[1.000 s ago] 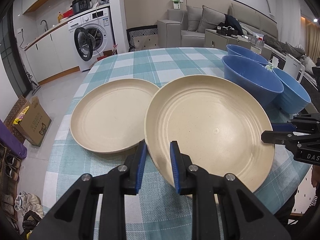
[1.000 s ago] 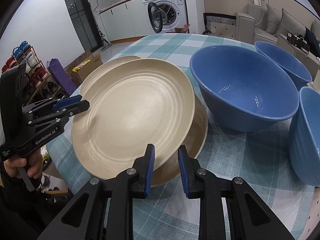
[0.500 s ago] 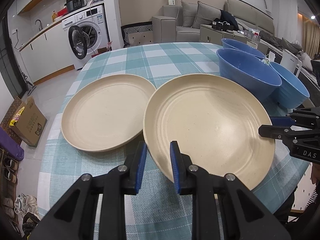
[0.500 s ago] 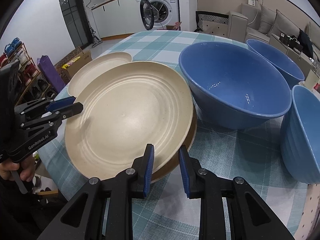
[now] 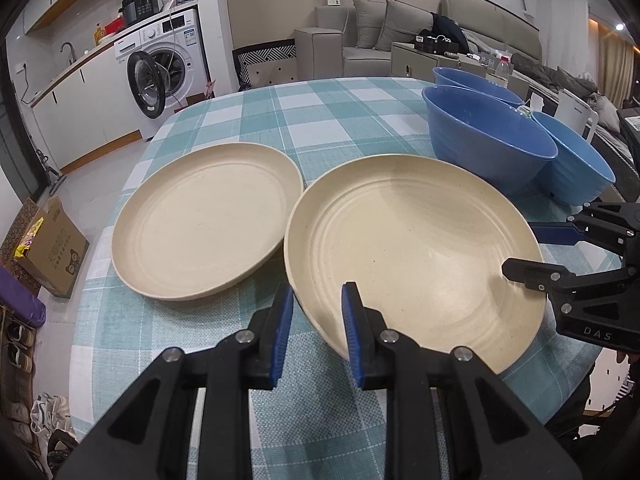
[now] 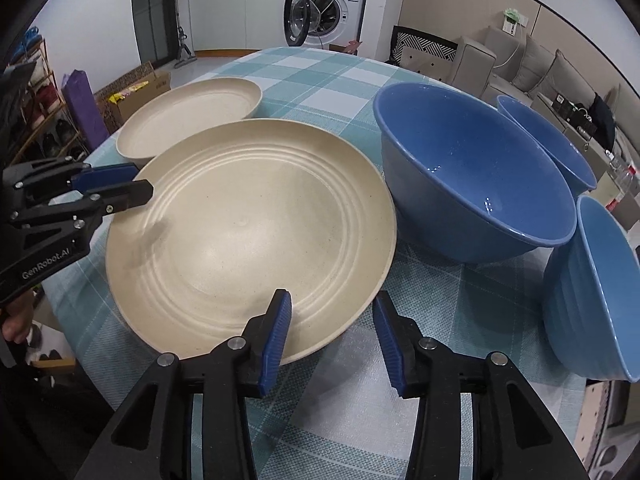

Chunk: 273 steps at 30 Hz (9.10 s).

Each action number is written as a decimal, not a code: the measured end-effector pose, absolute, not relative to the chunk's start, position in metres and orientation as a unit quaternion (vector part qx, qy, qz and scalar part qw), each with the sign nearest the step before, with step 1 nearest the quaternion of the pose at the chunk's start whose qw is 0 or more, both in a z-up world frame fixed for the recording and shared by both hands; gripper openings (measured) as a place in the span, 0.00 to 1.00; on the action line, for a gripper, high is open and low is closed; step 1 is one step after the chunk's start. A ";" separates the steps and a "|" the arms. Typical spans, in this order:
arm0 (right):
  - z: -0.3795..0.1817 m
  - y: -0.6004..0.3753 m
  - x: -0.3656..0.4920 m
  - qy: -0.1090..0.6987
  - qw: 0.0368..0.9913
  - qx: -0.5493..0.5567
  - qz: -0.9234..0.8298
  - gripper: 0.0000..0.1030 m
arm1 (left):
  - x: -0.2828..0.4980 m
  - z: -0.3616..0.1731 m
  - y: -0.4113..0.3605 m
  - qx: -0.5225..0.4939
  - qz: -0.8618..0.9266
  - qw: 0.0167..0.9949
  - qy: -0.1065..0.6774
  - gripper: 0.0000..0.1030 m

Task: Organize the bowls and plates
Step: 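Open both grippers to release the plate and pull back, then move both grippers toward the rim of the cream plate beside the blue bowls, then close the left gripper on the plate rim while the right gripper closes on the opposite rim, then lift the cream plate with both grippers and carry it over the other plates, then lower the held cream plate onto the other cream plates with both grippers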

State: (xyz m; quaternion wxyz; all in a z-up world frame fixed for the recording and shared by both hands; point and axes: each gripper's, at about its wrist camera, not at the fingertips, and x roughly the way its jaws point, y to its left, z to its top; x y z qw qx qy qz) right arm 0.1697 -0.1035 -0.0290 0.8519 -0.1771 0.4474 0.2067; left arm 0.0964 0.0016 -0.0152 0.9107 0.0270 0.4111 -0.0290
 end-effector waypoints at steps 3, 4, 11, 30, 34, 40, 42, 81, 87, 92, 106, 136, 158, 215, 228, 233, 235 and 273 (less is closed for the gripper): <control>-0.029 -0.105 0.170 0.447 0.851 -0.176 0.211 0.46 | 0.096 -0.015 0.001 0.031 -0.028 0.911 0.411 0.24; -0.028 -0.106 0.169 0.448 0.851 -0.175 0.212 0.46 | 0.096 -0.016 0.001 0.030 -0.028 0.910 0.412 0.24; -0.015 -0.110 0.166 0.436 0.855 -0.152 0.237 0.65 | 0.089 -0.004 0.005 0.023 -0.026 0.918 0.394 0.53; 0.054 -0.116 0.165 0.365 0.882 -0.055 0.293 0.99 | 0.066 0.054 0.055 -0.004 0.036 0.950 0.310 1.00; 0.065 -0.113 0.171 0.358 0.884 -0.045 0.296 0.99 | 0.065 0.060 0.068 -0.013 0.053 0.951 0.303 1.00; 0.081 -0.102 0.183 0.349 0.887 -0.043 0.298 0.99 | 0.068 0.065 0.087 -0.024 0.076 0.952 0.296 1.00; 0.085 -0.098 0.189 0.346 0.889 -0.041 0.297 0.99 | 0.069 0.066 0.094 -0.028 0.079 0.951 0.296 1.00; 0.052 -0.005 0.284 0.403 0.867 -0.055 0.286 0.99 | 0.120 -0.005 0.177 -0.097 0.169 0.907 0.373 1.00; 0.030 0.018 0.299 0.425 0.854 -0.065 0.293 0.99 | 0.128 -0.015 0.176 -0.093 0.162 0.903 0.387 1.00; 0.014 0.031 0.308 0.442 0.845 -0.070 0.292 0.99 | 0.132 -0.022 0.176 -0.101 0.152 0.901 0.393 1.00; -0.022 0.055 0.326 0.482 0.820 -0.089 0.294 0.99 | 0.140 -0.041 0.178 -0.113 0.143 0.896 0.405 0.93; -0.051 0.071 0.332 0.501 0.801 -0.121 0.306 0.58 | 0.139 -0.052 0.181 -0.129 0.121 0.895 0.410 0.58; -0.048 0.069 0.319 0.485 0.805 -0.128 0.316 0.25 | 0.139 -0.048 0.167 -0.124 0.087 0.902 0.405 0.26; 0.027 0.010 0.259 0.405 0.857 -0.103 0.301 0.22 | 0.108 0.023 0.124 -0.084 0.063 0.933 0.344 0.25; 0.038 -0.036 0.227 0.399 0.872 -0.087 0.270 0.22 | 0.104 0.032 0.088 -0.067 0.023 0.936 0.344 0.25; 0.040 -0.053 0.212 0.394 0.878 -0.082 0.260 0.22 | 0.101 0.034 0.075 -0.060 0.006 0.937 0.345 0.25; 0.039 -0.060 0.206 0.395 0.879 -0.078 0.256 0.22 | 0.100 0.034 0.070 -0.055 0.001 0.936 0.346 0.25; 0.005 -0.110 0.161 0.424 0.873 -0.065 0.232 0.22 | 0.087 0.012 0.025 -0.012 -0.029 0.923 0.384 0.25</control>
